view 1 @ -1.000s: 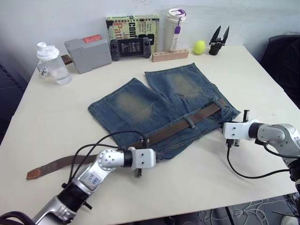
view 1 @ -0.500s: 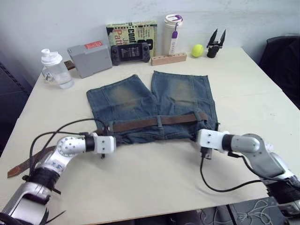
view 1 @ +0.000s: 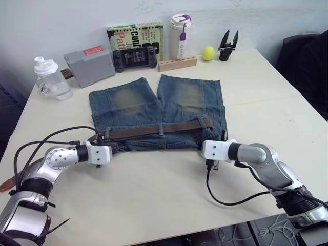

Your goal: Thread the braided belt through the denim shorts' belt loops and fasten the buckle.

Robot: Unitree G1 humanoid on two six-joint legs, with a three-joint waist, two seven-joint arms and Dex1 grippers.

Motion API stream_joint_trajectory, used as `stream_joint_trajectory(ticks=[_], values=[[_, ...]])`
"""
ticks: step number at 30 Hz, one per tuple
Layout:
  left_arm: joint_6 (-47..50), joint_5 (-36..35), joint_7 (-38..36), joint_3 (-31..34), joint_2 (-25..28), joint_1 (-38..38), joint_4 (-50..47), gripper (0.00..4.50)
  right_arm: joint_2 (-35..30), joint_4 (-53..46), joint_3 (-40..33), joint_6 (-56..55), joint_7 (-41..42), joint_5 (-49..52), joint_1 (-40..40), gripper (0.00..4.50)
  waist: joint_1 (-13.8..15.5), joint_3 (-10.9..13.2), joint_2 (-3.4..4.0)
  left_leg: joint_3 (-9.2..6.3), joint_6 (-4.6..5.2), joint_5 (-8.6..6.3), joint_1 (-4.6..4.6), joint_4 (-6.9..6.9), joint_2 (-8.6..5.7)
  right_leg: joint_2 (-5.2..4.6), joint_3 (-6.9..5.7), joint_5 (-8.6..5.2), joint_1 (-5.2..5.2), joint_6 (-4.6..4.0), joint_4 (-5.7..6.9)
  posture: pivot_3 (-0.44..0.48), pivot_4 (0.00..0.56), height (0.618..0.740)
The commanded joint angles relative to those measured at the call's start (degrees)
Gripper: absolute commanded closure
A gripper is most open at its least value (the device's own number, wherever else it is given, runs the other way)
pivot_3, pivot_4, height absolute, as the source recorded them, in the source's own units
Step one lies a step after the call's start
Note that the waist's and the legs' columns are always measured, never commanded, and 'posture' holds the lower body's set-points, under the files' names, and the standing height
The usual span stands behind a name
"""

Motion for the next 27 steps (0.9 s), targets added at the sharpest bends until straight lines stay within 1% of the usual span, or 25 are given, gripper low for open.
stream_joint_trajectory(ticks=[1, 2, 4, 5, 7, 9, 10, 11, 13, 15, 17, 19, 21, 24, 27], values=[[4.93, -2.58, -4.07, 0.96, 0.39, 6.95, -3.98, 2.69, -0.68, 1.85, -2.47, 2.42, 0.01, 0.19, 0.42, 3.76, 0.14, 0.05, -0.17, 0.01, 0.0, 0.0, -0.08, 0.02, -0.02, 0.0, -0.01, 0.0, -0.1, 0.0, 0.03, 0.0, 0.15, 0.722], [6.32, -3.02, -3.8, 1.9, 0.85, 8.72, -7.01, 2.21, -0.98, 1.85, -2.98, 2.48, 0.06, 0.58, 0.42, 3.42, 0.33, 0.04, -0.23, 0.0, 0.0, 0.0, -0.17, 0.05, -0.02, 0.01, -0.02, 0.0, -0.18, 0.0, 0.04, 0.0, 0.15, 0.722], [10.34, -6.3, -5.28, 3.93, 2.01, 12.39, -13.46, 1.51, -1.23, 1.42, -4.23, 2.99, 0.64, 1.88, 0.47, 2.58, 0.5, 0.06, -0.25, -0.01, 0.07, -0.03, -0.23, 0.11, -0.11, -0.05, -0.03, 0.02, -0.17, 0.03, 0.03, 0.0, 0.15, 0.722], [13.45, -9.71, -6.82, 5.27, 3.08, 14.71, -18.11, 1.12, -1.21, 0.55, -5.27, 4.01, 1.23, 3.31, 0.38, 2.11, 0.61, 0.06, -0.25, -0.01, 0.11, -0.06, -0.25, 0.13, -0.12, -0.08, -0.04, 0.03, -0.17, 0.06, -0.01, 0.0, 0.15, 0.722], [19.96, -15.98, -8.73, 8.32, 4.78, 18.45, -26.78, 1.11, -1.08, -1.77, -7.68, 6.9, 2.77, 7.0, 0.26, 1.16, 0.76, 0.14, -0.27, -0.02, 0.18, -0.11, -0.33, 0.16, -0.13, -0.12, -0.04, 0.05, -0.18, 0.1, -0.12, 0.0, 0.15, 0.722], [28.76, -23.22, -9.98, 12.36, 6.86, 21.88, -35.4, 1.11, -1.58, -5.33, -11.14, 12.9, 5.85, 13.02, -0.14, 0.31, 1.15, 0.36, -0.35, -0.05, 0.21, -0.13, -0.46, 0.16, -0.13, -0.14, -0.03, 0.06, -0.25, 0.11, -0.21, 0.0, 0.15, 0.722], [32.35, -25.88, -10.73, 14.13, 7.57, 23.07, -38.03, 1.11, -1.6, -6.5, -12.83, 15.86, 6.76, 15.68, -0.62, 0.02, 1.44, 0.59, -0.42, -0.08, 0.21, -0.13, -0.61, 0.21, -0.12, -0.14, -0.02, 0.06, -0.35, 0.11, -0.21, 0.0, 0.15, 0.722], [35.59, -28.19, -11.42, 15.81, 8.16, 24.03, -39.96, 1.11, -1.76, -7.32, -14.47, 19.19, 7.78, 18.45, -1.29, 0.02, 1.67, 0.66, -0.42, -0.34, 0.18, -0.12, -1.04, 0.34, -0.07, -0.14, 0.01, 0.07, -0.51, 0.12, -0.27, 0.0, 0.15, 0.722], [41.77, -32.46, -13.23, 18.89, 8.97, 25.04, -42.3, 1.11, -2.1, -7.03, -17.95, 26.24, 10.02, 24.49, -4.07, 0.02, 2.03, 0.99, -0.46, -0.37, 0.13, -0.08, -1.39, 0.49, -0.07, -0.08, -0.04, 0.07, -0.79, 0.11, -0.18, 0.0, 0.15, 0.722], [46.48, -35.25, -14.18, 21.39, 8.81, 24.28, -42.63, 1.11, -2.11, -3.24, -21.54, 33.49, 10.92, 29.96, -9.29, 0.02, 2.13, 1.32, -0.4, -0.37, 0.13, -0.06, -1.53, 0.57, -0.11, -0.07, -0.11, 0.08, -0.91, 0.13, -0.13, 0.0, 0.15, 0.722], [48.56, -35.43, -14.23, 22.6, 8.04, 22.65, -41.52, 1.11, -2.07, 1.83, -24.1, 39.23, 11.43, 33.74, -14.45, 0.02, 2.14, 1.4, -0.31, -0.33, 0.18, -0.04, -1.65, 0.63, -0.16, -0.06, -0.19, 0.12, -1.03, 0.2, -0.1, 0.0, 0.15, 0.722], [48.93, -34.75, -14.63, 22.78, 7.25, 22.07, -41.19, 1.11, -2.18, 6.4, -24.97, 42.91, 11.65, 35.18, -18.07, 0.02, 2.1, 1.5, -0.26, -0.28, 0.19, -0.03, -1.68, 0.65, -0.21, -0.07, -0.22, 0.15, -1.08, 0.24, -0.08, 0.0, 0.15, 0.722], [49.64, -34.95, -14.12, 22.82, 5.67, 22.62, -42.79, 1.11, -1.18, 12.91, -24.88, 45.8, 8.92, 34.16, -22.17, 0.02, 2.11, 1.51, -0.28, -0.29, 0.23, 0.0, -1.83, 0.67, -0.25, -0.08, -0.25, 0.17, -1.18, 0.27, -0.09, 0.0, 0.15, 0.722], [50.86, -34.15, -13.3, 22.96, 3.78, 23.57, -45.42, 1.11, 0.22, 19.65, -24.11, 49.0, 6.57, 33.61, -25.67, 0.02, 1.81, 1.53, -0.31, -0.26, 0.21, -0.04, -2.12, 0.62, -0.33, 0.0, -0.51, 0.17, -1.36, 0.27, -0.19, 0.0, 0.15, 0.722], [52.73, -33.64, -12.63, 23.83, 2.0, 24.36, -47.84, 1.11, 0.99, 25.06, -22.77, 52.31, 6.46, 33.83, -27.29, 0.02, 1.81, 1.57, -0.37, 0.07, 0.13, 0.0, -2.23, 0.38, -0.45, 0.11, -0.75, 0.17, -1.36, 0.27, -0.47, 0.0, 0.15, 0.722]])
